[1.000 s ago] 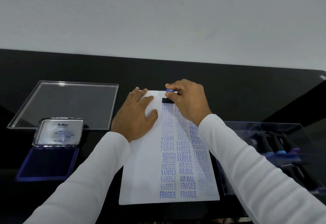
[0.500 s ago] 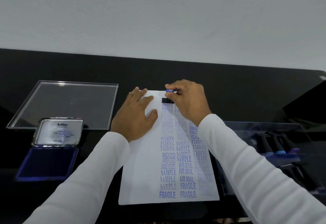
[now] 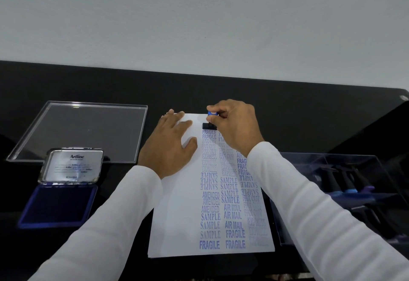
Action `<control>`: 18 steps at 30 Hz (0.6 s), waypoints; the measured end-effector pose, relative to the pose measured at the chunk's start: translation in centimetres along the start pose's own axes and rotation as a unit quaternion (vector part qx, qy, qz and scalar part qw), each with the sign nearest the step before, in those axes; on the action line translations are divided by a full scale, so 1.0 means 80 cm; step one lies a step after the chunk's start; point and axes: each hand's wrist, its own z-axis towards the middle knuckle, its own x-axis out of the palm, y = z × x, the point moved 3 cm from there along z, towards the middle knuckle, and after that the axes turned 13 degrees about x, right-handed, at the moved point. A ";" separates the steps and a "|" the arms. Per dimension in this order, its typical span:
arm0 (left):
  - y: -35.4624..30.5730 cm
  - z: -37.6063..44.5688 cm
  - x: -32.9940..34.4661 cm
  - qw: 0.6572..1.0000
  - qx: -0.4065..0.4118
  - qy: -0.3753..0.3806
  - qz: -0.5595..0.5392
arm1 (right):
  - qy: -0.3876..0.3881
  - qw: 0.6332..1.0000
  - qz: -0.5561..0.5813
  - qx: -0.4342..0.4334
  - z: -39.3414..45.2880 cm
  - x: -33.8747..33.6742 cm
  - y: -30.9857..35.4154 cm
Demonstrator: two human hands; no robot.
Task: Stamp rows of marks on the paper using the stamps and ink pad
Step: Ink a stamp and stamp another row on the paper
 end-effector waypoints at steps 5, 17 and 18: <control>0.000 -0.001 0.000 1.000 0.001 -0.003 0.003 | -0.003 1.000 0.007 0.000 -0.001 -0.001 0.002; 0.003 0.001 0.002 1.000 0.004 0.000 0.008 | 0.002 1.000 0.008 0.009 0.004 0.001 0.004; 0.003 0.002 0.002 1.000 0.004 0.001 0.010 | 0.000 1.000 0.008 0.010 0.005 0.002 0.004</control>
